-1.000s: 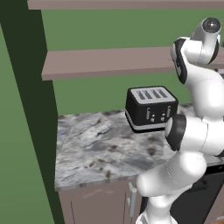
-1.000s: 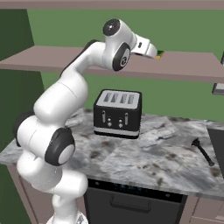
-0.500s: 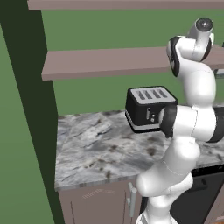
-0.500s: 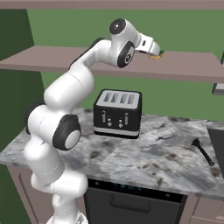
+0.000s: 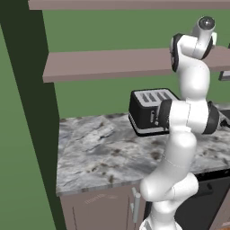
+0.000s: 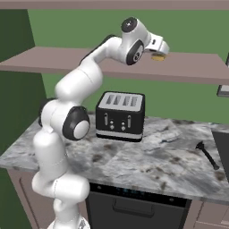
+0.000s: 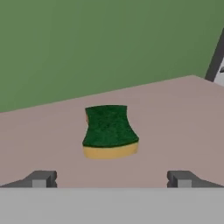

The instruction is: Locate and retrieve the dish brush and sponge from the cabinet. Place them next to the sink.

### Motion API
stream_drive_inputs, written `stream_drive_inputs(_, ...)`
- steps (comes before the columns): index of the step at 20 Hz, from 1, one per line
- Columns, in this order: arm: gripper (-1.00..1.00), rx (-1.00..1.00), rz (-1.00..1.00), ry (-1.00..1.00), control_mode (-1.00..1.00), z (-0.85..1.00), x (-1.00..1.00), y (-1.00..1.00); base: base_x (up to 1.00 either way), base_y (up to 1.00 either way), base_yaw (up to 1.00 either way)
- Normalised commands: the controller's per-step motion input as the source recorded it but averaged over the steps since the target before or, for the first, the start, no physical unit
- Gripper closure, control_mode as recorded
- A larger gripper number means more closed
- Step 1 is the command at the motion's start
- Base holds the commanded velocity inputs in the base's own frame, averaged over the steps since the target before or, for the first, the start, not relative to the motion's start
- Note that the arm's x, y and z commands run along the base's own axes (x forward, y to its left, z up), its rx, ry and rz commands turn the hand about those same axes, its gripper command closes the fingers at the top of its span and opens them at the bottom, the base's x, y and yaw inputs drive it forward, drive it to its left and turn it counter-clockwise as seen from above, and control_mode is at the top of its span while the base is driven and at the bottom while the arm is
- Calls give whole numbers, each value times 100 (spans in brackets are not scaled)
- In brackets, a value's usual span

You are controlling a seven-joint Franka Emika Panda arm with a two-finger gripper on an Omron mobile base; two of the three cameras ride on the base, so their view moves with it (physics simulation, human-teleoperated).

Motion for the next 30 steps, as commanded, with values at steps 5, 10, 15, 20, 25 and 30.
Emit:
stream_drive_inputs(5,-100,0,3,7,-100,-14,33,-14,0,0,0)
stream_drive_inputs(10,-100,0,3,8,-100,-22,32,-16,0,0,0)
stream_drive_inputs(15,-100,0,2,3,-100,-18,28,-10,0,0,0)
stream_drive_inputs(20,-100,3,1,0,-100,-12,27,-4,0,0,0)
stream_drive_inputs(25,-100,3,0,0,-100,-9,35,-2,0,0,0)
stream_drive_inputs(30,100,0,0,0,-100,-8,5,0,0,0,0)
